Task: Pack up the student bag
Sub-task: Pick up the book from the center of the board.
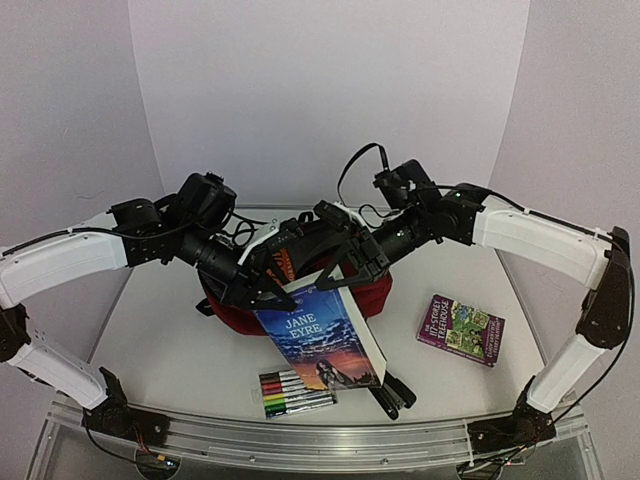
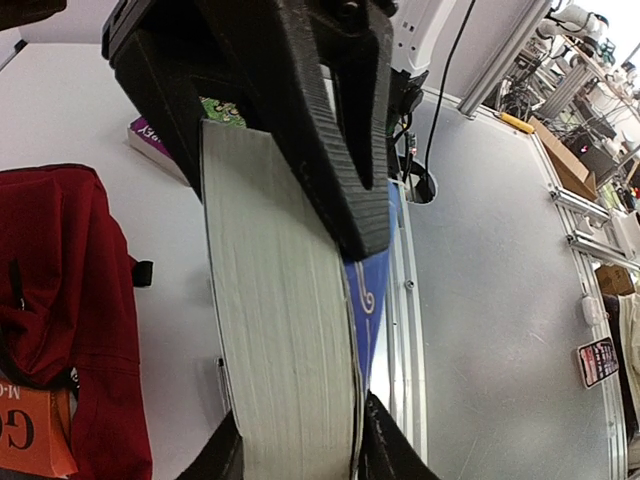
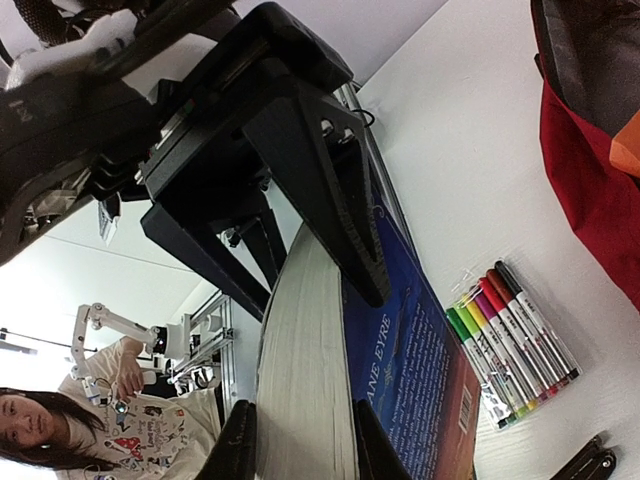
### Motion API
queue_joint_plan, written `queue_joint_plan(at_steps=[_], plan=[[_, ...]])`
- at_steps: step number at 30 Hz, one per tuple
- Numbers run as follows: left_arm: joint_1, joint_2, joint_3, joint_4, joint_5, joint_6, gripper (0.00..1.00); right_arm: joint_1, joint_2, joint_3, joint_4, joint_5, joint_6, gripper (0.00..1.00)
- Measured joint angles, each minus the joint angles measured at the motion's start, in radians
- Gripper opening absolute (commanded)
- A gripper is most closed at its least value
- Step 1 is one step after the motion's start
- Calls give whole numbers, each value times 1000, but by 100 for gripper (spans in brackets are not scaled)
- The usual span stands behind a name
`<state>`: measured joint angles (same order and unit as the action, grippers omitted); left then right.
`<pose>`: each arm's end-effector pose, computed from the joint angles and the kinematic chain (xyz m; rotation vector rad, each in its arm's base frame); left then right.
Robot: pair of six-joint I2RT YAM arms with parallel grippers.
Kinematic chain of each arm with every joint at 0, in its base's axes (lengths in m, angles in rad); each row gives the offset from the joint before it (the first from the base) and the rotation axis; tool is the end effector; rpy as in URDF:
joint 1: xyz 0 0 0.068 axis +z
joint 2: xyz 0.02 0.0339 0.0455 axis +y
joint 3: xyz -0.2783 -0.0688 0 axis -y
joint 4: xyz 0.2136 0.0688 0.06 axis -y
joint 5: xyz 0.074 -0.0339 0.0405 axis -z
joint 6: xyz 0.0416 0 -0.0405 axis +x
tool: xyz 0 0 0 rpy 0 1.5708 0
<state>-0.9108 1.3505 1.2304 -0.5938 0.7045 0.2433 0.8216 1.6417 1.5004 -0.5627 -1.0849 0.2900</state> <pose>0.1371 -0.2206 0.3498 1.5825 1.7213 -1.1459 0.1984 0.2673 0.3599 -1.2525 2.0999 1.7809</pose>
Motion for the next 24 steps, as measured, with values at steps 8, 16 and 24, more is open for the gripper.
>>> queue_joint_plan(at_steps=[8,16,24], plan=[[8,49,21,-9,29,-27,0,-21,-2,-26,17,12,-36,35],[8,65,-33,-11,-53,-195,0,-52,-67,-31,110,299,-1,98],[166,5,-184,213,-89,-524,0,-157,-270,-257,379,553,168,98]])
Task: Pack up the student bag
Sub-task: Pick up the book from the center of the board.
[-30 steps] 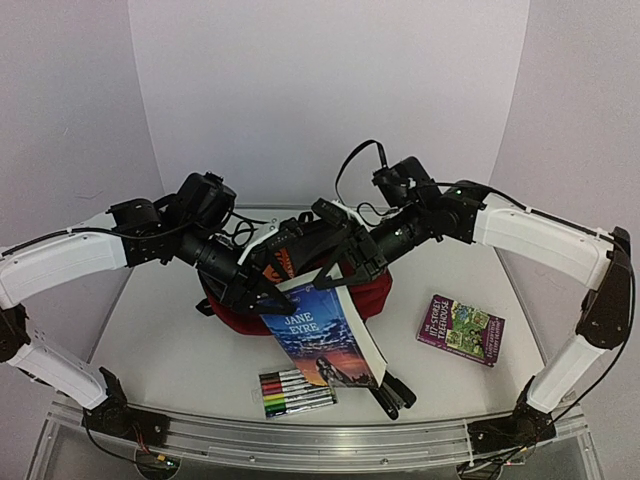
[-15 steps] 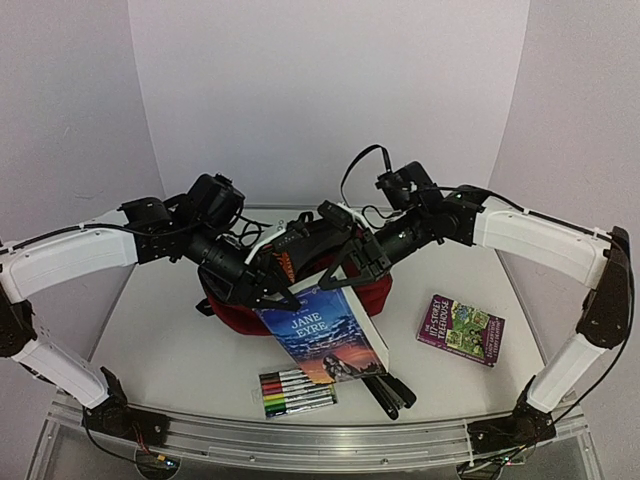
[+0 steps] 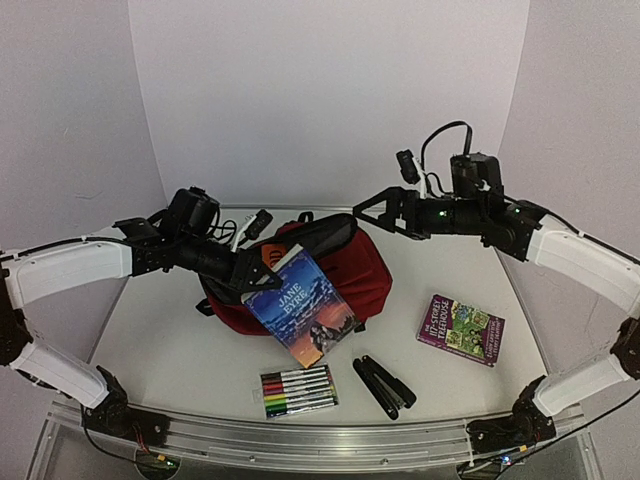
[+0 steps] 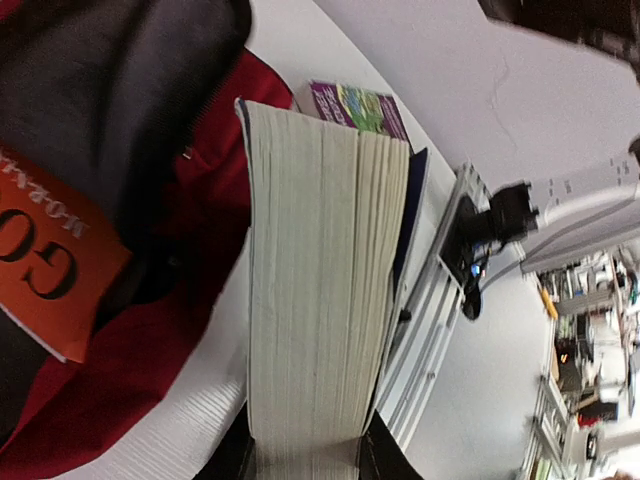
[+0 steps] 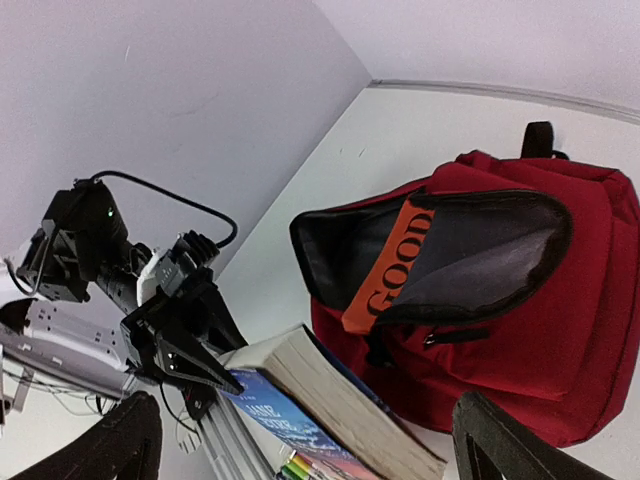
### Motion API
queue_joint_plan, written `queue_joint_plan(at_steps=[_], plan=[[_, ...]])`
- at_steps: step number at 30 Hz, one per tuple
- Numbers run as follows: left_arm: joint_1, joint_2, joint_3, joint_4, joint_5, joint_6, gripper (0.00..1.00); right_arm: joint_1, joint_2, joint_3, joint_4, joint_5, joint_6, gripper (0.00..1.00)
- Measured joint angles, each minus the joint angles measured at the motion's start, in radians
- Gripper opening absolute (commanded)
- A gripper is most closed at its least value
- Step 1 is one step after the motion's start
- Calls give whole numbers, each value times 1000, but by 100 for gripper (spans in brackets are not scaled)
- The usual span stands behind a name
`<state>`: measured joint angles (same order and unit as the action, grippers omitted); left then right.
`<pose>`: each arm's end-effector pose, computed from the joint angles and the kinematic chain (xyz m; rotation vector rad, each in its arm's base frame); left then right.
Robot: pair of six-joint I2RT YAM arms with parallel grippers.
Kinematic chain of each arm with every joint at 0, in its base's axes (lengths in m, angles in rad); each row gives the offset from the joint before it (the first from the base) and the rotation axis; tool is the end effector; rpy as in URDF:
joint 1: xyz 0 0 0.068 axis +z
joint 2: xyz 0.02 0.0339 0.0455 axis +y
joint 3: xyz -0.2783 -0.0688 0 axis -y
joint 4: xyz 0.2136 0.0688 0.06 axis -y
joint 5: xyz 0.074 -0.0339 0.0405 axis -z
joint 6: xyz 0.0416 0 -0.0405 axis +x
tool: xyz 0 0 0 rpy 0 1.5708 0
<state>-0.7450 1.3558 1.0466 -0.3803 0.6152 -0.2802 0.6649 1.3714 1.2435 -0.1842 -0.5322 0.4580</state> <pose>0.1790 -0.1978 0.3089 0.8967 2.2378 -1.2115 0.2144 0.1949 0.3848 -0.6024 1.9517 1.2389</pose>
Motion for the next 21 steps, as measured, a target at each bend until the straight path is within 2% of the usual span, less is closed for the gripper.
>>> queue_joint_plan(at_steps=[4,10,14,21], plan=[[56,-48,-44,146,-52,-153,0,-1,-75,-142,167,43,81,98],[68,-68,-61,388,-58,-352,0,-1,-115,-292,377,41,174,98],[85,-68,-73,519,-34,-446,0,-1,-115,-375,484,36,229,98],[111,-68,-81,640,1,-557,0,-1,-108,-474,636,44,308,98]])
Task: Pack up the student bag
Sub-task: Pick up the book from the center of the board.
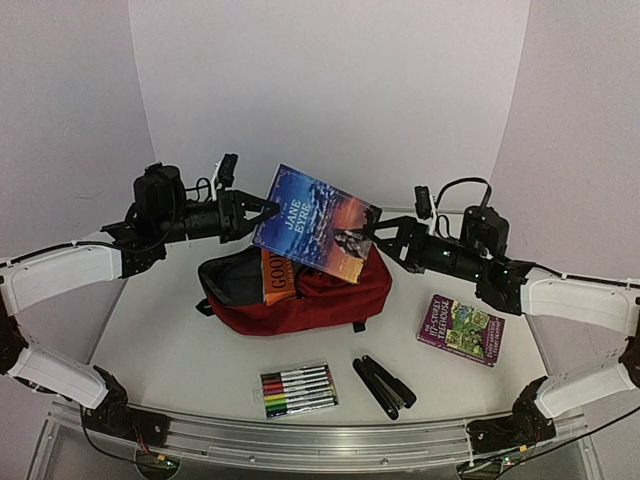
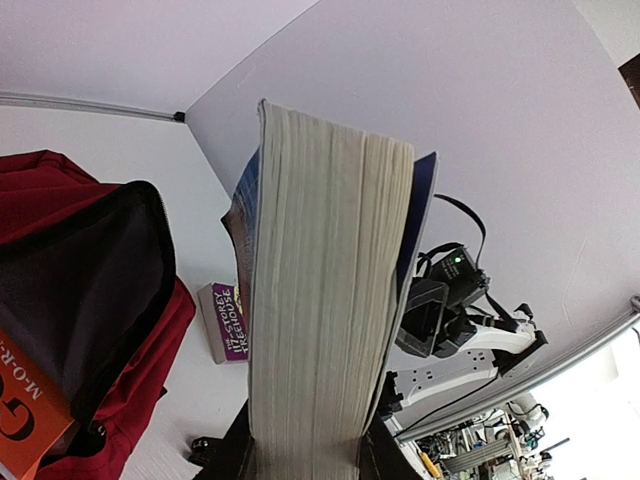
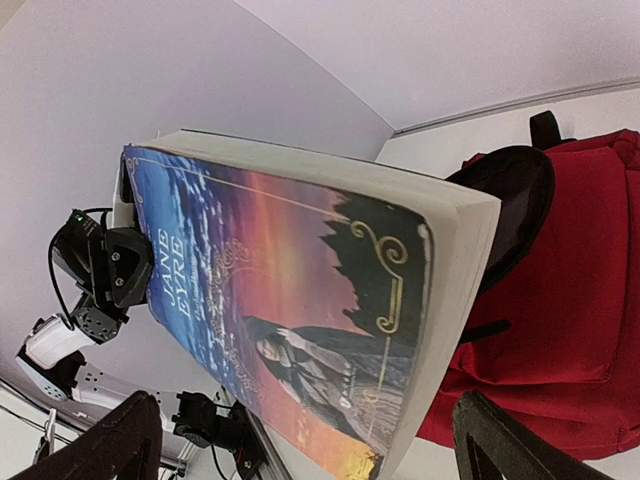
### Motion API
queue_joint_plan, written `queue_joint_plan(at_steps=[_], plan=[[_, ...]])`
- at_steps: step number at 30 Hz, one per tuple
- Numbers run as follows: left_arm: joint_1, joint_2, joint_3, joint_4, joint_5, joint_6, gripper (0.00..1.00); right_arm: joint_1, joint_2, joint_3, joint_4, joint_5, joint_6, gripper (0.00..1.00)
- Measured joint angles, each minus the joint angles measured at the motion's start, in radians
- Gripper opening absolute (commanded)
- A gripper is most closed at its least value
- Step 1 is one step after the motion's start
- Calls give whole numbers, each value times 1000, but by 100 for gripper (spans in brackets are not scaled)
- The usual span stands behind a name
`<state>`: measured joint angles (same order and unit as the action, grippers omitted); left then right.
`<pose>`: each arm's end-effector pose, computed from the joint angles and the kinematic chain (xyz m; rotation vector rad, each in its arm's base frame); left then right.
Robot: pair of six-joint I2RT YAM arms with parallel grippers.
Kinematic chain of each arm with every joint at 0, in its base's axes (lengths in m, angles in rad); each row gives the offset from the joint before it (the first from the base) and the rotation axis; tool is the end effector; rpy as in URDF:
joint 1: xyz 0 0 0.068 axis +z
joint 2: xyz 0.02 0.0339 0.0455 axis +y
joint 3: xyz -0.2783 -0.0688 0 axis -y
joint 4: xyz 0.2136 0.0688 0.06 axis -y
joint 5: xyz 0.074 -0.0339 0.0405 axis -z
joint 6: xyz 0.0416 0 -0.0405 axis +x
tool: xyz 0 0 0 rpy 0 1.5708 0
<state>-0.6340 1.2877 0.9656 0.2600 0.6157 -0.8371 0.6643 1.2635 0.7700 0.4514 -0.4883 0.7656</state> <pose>0.2046 -0.1803 0.3633 0.3548 1.8568 -1.5692 0.1950 0.1775 0.3258 -0.3341 1.7972 1.4520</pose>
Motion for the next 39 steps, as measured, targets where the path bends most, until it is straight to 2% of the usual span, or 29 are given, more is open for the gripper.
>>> queue_joint_plan(at_steps=[4,8,10,17,18,19,23,25,26,30,39], plan=[[5,0,-7,63,34,-55,0,0,48,-18,100,-15,35,98],[5,0,-14,122,83,-105,0,0,104,-10,163,-60,49,85],[5,-1,-21,153,104,-124,0,0,130,4,189,-90,55,73],[19,-19,-32,179,119,-149,1,-6,160,26,344,-177,145,11],[22,-23,-32,180,120,-157,4,-7,160,27,364,-188,153,5],[25,-27,-32,180,123,-165,12,-8,160,27,377,-199,161,1],[28,-37,-32,177,134,-173,59,-5,158,26,395,-209,184,0],[31,-42,-32,169,144,-156,76,-3,156,26,390,-209,202,0],[32,-47,-32,157,149,-146,80,-1,153,26,381,-209,208,0],[33,-70,-31,46,170,-61,87,3,145,30,297,-212,216,0],[36,-70,11,-202,229,93,88,4,121,97,70,-261,178,0]])
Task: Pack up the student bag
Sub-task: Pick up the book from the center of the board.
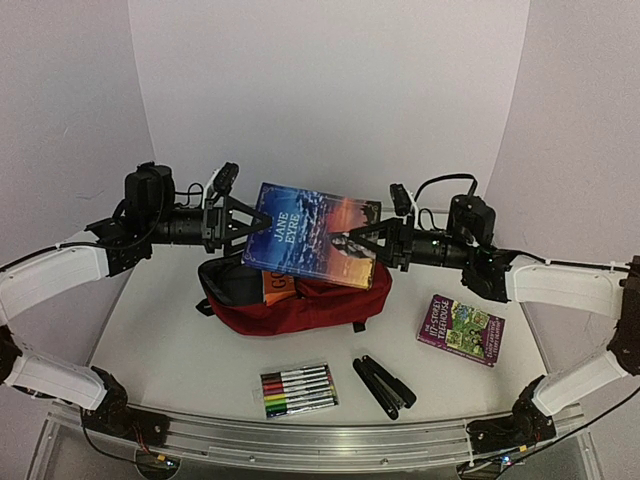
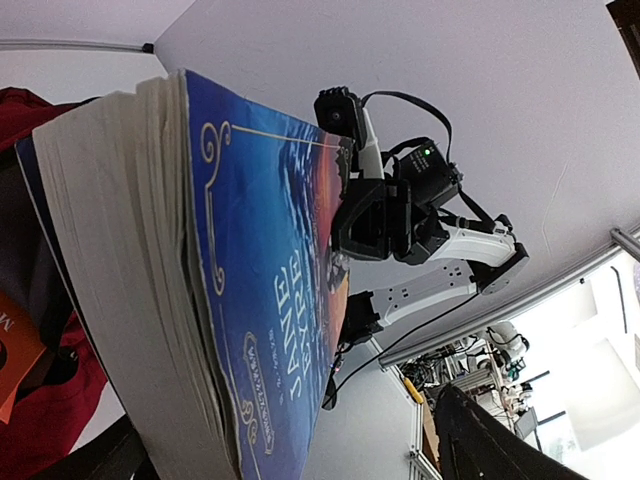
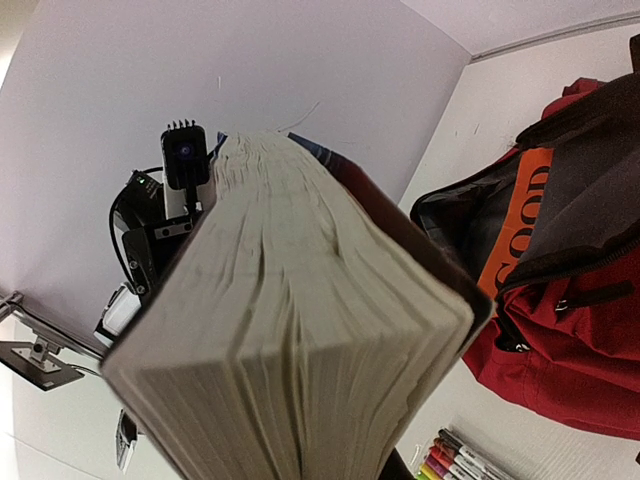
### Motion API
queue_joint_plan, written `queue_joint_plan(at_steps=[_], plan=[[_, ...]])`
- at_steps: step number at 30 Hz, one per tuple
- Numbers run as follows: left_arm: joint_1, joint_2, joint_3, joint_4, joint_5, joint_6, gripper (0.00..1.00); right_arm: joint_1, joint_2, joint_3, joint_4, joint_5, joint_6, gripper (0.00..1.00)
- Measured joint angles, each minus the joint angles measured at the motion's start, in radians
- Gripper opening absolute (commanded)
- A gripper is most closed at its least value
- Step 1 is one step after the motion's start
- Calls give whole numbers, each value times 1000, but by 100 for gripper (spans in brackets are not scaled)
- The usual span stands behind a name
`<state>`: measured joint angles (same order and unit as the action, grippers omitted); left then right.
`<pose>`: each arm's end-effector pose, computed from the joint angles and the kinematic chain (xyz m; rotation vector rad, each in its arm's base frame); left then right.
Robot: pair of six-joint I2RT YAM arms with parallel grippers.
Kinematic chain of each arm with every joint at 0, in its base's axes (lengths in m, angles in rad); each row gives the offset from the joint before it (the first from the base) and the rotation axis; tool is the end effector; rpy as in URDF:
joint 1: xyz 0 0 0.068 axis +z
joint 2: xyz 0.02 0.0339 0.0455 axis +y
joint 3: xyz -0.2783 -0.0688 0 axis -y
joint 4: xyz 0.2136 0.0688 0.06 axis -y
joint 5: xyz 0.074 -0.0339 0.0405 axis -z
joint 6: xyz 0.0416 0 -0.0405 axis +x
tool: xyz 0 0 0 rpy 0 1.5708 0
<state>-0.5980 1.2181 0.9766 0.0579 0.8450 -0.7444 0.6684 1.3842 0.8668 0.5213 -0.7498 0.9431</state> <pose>0.1854 -0.1639 0.3633 0.5691 1.9460 -1.6506 0.2086 0.2008 0.3339 -0.4502 1.8487 1.7638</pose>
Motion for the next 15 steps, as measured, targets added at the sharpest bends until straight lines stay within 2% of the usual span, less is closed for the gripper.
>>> queue_joint_plan(at_steps=[10,13,15], plan=[[2,71,8,21,102,1,74,-1,-7,35,-82,-54,-21,0],[2,95,8,31,127,-6,63,-1,-7,38,-92,-62,-24,0],[2,96,8,32,134,-11,51,-1,-7,39,-94,-67,-26,0]])
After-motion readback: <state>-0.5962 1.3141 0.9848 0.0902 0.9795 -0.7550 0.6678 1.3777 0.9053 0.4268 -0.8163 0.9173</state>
